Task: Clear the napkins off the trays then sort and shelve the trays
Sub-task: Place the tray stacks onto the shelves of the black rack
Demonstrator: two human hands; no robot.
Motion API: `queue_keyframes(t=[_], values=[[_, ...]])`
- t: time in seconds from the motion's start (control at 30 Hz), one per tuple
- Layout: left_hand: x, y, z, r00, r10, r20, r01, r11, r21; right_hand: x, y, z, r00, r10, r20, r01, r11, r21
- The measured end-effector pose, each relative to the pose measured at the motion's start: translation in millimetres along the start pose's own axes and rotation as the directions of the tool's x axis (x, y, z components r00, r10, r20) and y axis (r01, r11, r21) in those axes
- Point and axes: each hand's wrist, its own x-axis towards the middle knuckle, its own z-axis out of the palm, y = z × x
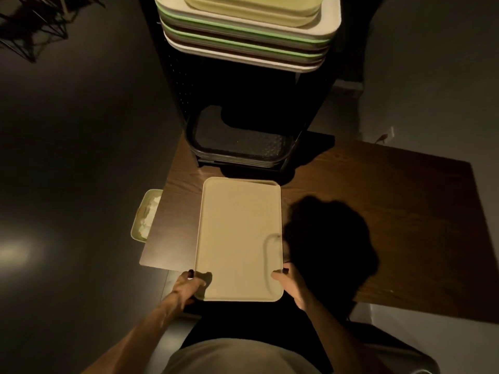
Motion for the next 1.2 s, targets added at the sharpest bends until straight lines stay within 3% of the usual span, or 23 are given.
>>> queue_keyframes(t=[0.23, 0.37, 0.47, 0.87, 1.2], values=[[-2, -4, -17, 0.998, -0.003, 0.066, 0.008, 0.997, -0.072, -28, -17, -14, 0.993, -0.036, 0.111, 0.029, 0.998, 0.064], [-10, 2, -35, 0.967, 0.041, 0.252, 0.063, 0.919, -0.389, -56, -37, -27, 0.969, -0.099, 0.227, 0.062, 0.984, 0.166], [-16, 12, -47, 0.949, 0.099, 0.3, 0.058, 0.879, -0.473, -74, -56, -38, 0.939, -0.115, 0.324, 0.048, 0.977, 0.208], [-42, 27, -85, 0.914, 0.15, 0.378, 0.027, 0.905, -0.425, -109, -89, -53, 0.887, -0.21, 0.412, 0.156, 0.974, 0.162], [-52, 36, -89, 0.899, 0.214, 0.383, -0.032, 0.903, -0.428, -110, -97, -58, 0.914, -0.283, 0.292, 0.245, 0.956, 0.159]])
